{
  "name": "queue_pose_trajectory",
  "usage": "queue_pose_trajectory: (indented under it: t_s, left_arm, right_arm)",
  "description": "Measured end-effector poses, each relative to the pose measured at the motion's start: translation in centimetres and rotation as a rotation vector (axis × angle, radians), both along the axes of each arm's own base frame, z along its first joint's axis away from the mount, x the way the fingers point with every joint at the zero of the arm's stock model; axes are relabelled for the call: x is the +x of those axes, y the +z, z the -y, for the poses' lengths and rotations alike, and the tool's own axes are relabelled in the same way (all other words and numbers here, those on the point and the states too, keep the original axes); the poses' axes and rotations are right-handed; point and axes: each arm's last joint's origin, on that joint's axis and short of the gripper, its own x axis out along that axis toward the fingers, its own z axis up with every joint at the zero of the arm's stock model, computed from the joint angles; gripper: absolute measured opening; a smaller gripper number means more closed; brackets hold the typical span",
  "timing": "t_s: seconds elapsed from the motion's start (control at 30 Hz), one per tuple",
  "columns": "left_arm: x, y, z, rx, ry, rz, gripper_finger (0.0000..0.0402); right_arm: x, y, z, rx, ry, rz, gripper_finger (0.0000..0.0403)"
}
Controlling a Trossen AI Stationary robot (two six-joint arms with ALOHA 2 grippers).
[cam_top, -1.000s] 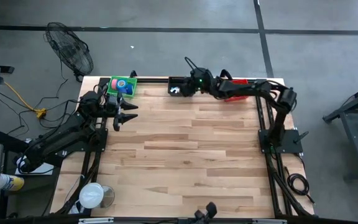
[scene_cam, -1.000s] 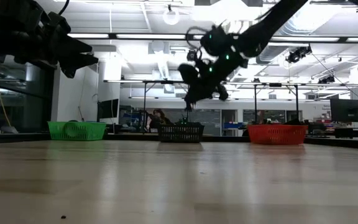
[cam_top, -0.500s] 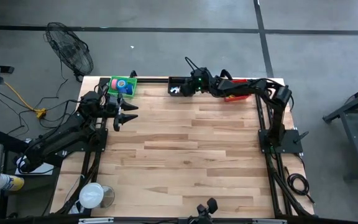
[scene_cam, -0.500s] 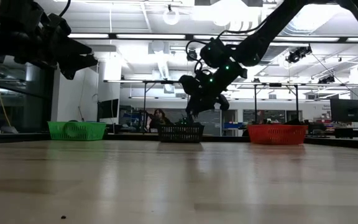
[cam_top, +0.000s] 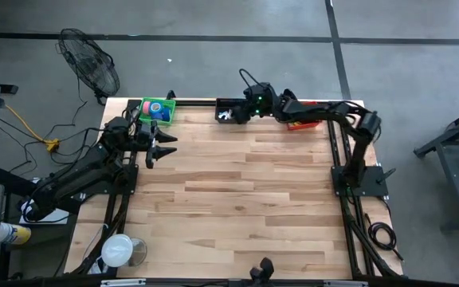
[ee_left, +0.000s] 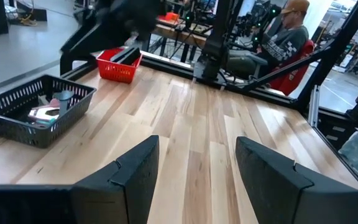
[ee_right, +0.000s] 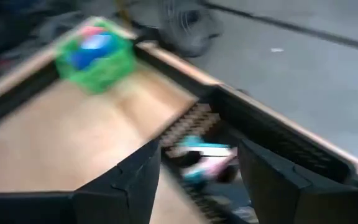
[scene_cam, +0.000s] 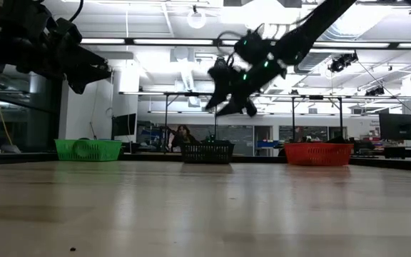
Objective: Pick and place Stapler, Stapler remover, tape
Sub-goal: Return to Home Position
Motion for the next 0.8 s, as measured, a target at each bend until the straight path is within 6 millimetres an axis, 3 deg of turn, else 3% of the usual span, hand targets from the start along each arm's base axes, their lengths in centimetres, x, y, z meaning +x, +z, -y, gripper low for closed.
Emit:
queue_pose_trajectory:
  t_s: [0.17, 0.37, 0.57, 0.7, 0.8]
  left_arm:
    - [0.0, 0.2, 0.0, 0.022, 0.001, 0.012, 0.0211]
    - [0.0, 0.4, -0.2, 0.085, 0.056, 0.019, 0.0211]
    - [0.0, 0.3, -0.2, 0.085, 0.064, 0.017, 0.0211]
    - [0.0, 0.3, -0.2, 0.077, 0.066, 0.013, 0.0211]
    - [0.0, 0.3, -0.3, 0.088, 0.084, 0.015, 0.0211]
  right_arm:
    - [-1.0, 3.3, -3.1, 0.01, 0.186, -0.031, 0.0206]
    - [-3.8, 4.4, -10.0, -0.187, 0.222, -0.081, 0.0205]
    - [-9.6, 0.8, -16.4, -0.263, 0.339, 0.158, 0.0205]
    - [-13.3, -1.0, -18.3, -0.237, 0.343, 0.331, 0.0204]
    - [-15.5, -2.2, -18.9, -0.245, 0.323, 0.353, 0.0204]
